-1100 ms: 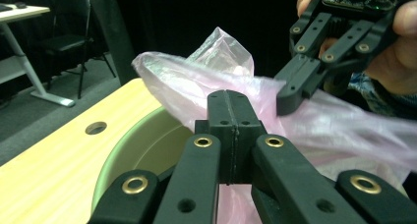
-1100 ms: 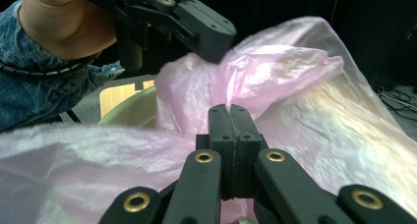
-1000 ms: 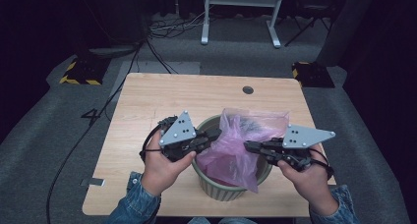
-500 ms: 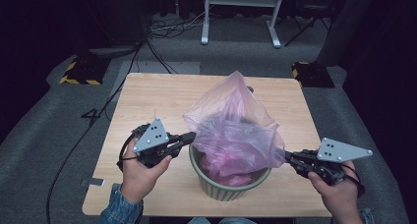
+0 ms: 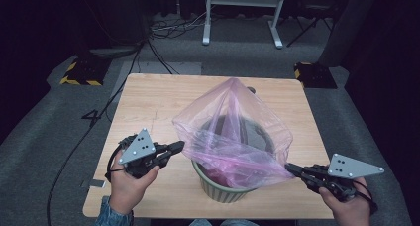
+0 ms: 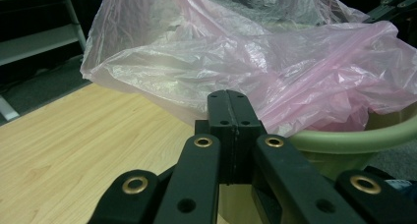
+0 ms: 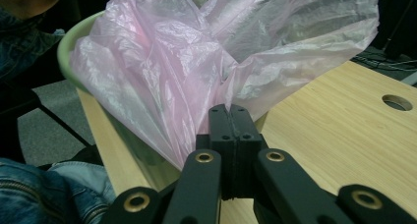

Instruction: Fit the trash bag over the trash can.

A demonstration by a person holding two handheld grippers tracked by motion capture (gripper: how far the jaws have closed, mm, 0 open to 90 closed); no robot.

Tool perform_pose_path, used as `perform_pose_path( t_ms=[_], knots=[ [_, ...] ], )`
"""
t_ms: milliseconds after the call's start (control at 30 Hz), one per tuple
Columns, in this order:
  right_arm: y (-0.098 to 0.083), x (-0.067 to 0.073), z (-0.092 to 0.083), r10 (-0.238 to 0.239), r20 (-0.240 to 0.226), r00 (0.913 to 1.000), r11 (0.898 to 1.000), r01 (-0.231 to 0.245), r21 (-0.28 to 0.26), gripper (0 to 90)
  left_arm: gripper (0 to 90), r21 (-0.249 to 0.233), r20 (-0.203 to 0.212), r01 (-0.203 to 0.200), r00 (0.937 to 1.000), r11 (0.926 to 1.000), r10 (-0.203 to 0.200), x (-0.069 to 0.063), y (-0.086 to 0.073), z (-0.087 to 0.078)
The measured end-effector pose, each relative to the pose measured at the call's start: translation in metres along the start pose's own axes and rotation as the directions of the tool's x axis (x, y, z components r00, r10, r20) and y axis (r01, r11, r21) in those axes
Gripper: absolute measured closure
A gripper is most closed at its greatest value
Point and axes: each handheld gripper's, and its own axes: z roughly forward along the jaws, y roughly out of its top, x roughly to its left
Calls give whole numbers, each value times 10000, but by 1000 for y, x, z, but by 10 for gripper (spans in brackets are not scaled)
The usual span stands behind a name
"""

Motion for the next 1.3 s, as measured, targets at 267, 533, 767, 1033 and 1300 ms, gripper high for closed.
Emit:
perform_pose_path(
  t_ms=[267, 533, 767, 1033, 1300],
  knots=[
    [14, -4, -12, 135, 508, 9986, 9957, -87, -918, 548, 900, -142, 24, -130, 9999, 9998, 130, 1, 0, -4],
    [47, -32, -9, 217, 1459, 9891, 9901, -10, -1401, 360, 900, -103, 81, -141, 9999, 9998, 141, 5, 2, 0],
    [62, -52, 31, 58, 981, 9952, 9964, 26, -851, 309, 900, -78, 40, -221, 9997, 9997, 221, 6, 6, 2],
    [80, -62, 77, -320, 180, 9993, 9986, 328, -424, 323, 900, -70, 40, -188, 9998, 9998, 188, 9, 5, 7],
    [77, -66, 85, -566, -271, 9980, 9967, 581, 575, 863, 900, 250, -300, -306, 9991, 9992, 313, 12, -4, 3]
  ],
)
